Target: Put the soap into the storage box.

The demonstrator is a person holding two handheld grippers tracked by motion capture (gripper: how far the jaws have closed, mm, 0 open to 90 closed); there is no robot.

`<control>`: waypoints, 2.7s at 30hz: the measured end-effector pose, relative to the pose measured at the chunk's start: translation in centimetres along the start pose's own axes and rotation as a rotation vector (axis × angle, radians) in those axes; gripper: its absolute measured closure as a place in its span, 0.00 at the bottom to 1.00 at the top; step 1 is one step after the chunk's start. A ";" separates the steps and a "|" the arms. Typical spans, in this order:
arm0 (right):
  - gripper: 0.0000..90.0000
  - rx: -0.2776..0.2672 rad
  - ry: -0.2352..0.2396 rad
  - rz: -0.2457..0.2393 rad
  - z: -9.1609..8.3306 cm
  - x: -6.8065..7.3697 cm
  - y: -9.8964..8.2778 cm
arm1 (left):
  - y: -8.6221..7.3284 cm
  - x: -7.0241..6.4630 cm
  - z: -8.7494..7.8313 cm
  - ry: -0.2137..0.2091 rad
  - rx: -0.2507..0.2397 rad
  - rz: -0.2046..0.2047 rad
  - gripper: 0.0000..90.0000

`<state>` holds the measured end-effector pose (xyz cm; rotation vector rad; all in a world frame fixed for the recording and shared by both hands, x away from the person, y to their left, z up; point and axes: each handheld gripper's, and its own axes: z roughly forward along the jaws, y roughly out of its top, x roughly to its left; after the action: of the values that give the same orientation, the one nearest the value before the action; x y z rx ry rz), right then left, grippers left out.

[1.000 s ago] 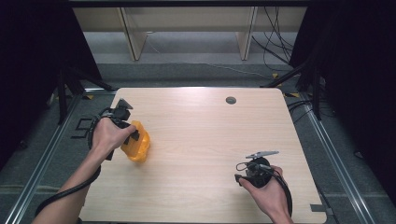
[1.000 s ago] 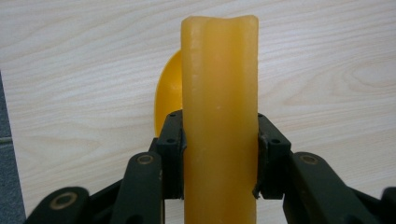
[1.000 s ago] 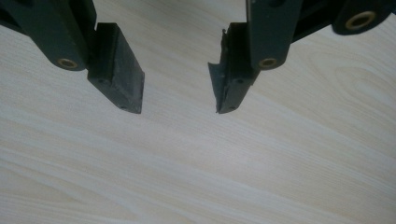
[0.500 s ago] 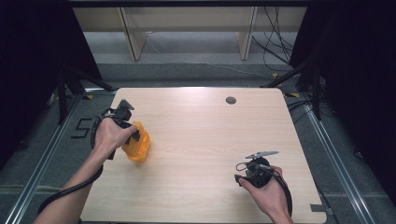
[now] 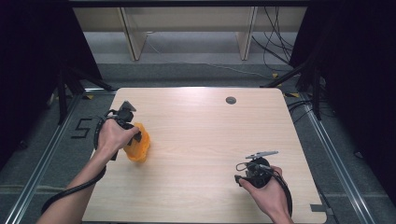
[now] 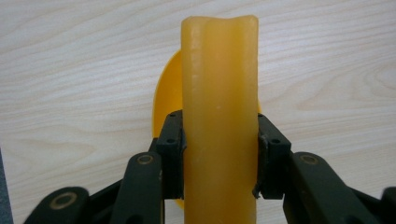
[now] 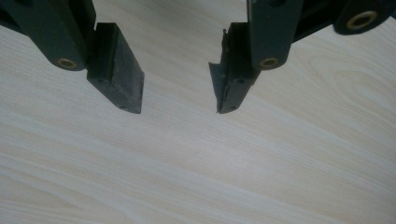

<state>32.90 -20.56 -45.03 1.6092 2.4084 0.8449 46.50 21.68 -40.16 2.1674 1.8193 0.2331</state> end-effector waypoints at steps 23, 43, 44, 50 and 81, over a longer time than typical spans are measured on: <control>0.56 0.004 -0.005 0.001 0.1 0.0 0.0 | -0.2 0.0 0.7 -0.003 -0.037 0.024 0.61; 0.55 0.024 -0.037 0.005 0.1 0.2 0.0 | -1.1 0.0 -1.1 -0.039 -0.173 0.114 0.35; 0.55 0.019 -0.045 -0.005 0.2 0.1 0.0 | -1.1 0.1 -1.2 -0.041 -0.176 0.123 0.34; 0.55 0.020 -0.033 -0.010 0.0 0.1 0.0 | -2.0 0.4 -2.5 -0.043 -0.207 0.142 0.32; 0.51 -0.135 -0.080 -0.092 -0.8 0.1 0.0 | -16.1 5.7 0.2 -0.313 -0.512 0.231 0.28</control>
<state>32.57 -20.74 -44.36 1.4438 2.2983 0.8887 32.57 29.66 -46.03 1.9099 1.1817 0.3440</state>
